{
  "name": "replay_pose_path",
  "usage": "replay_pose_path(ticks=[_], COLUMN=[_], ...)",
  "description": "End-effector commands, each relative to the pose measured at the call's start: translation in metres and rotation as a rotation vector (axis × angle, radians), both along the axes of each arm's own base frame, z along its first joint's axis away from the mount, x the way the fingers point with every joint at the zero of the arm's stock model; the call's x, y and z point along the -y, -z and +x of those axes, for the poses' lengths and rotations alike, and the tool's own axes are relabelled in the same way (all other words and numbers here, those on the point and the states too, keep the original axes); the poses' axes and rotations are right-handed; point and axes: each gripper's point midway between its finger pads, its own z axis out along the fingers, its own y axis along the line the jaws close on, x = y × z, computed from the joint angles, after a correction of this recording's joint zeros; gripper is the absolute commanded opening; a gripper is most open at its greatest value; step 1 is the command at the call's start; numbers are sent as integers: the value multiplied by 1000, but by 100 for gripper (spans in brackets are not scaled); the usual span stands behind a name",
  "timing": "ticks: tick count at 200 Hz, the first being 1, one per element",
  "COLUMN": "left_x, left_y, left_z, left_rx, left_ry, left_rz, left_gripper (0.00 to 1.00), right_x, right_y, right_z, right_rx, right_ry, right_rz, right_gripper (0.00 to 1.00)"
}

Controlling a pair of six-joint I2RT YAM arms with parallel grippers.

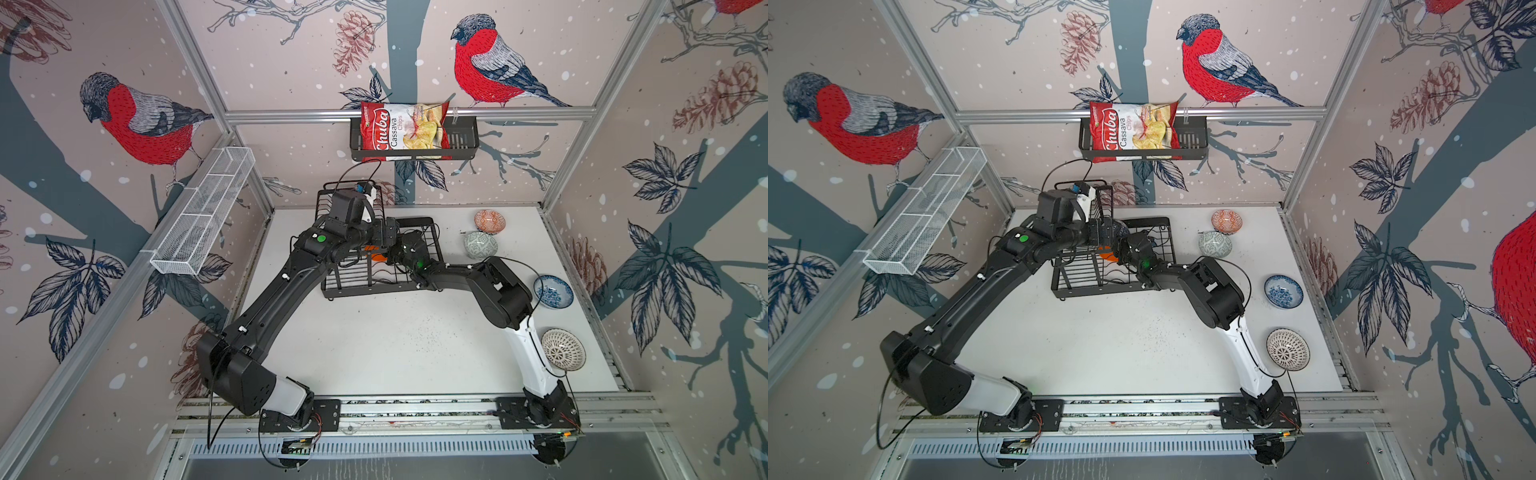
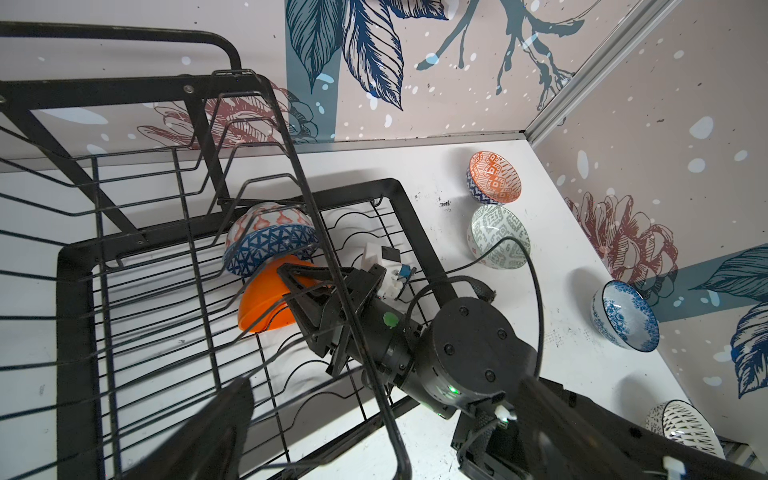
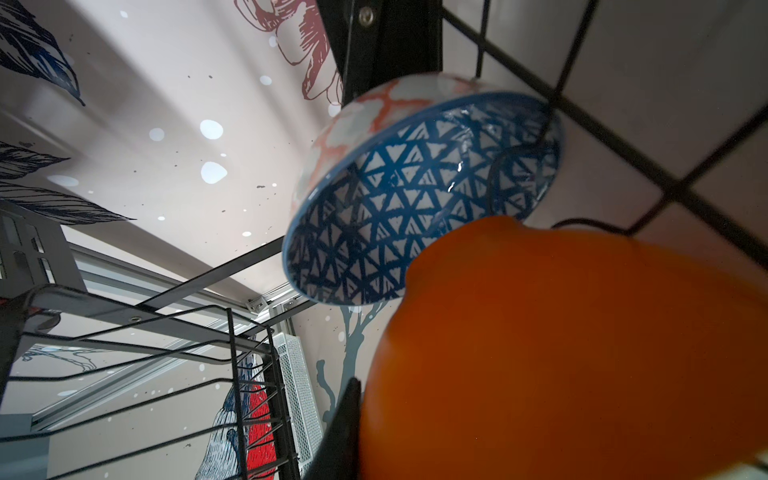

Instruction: Load the bowls into the dish rack

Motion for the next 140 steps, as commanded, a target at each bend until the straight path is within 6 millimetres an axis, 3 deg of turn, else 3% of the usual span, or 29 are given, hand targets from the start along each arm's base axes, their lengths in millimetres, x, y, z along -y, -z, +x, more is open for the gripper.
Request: replay_pose_path(ticks=[1,140], left_x=[1,2], left_y=[-7,-6], left_z=[2,2], left_rx=[26,18], left_ry=[0,2], left_rz=[-16,-22], left_gripper=[98,98], right_x=[-3,3], right_y=[16,12], right_z=[-11,-9], right_rx=[-56,-42], right_ry=[-42,-34], right_rz=[-41,-27], right_gripper=[21,28])
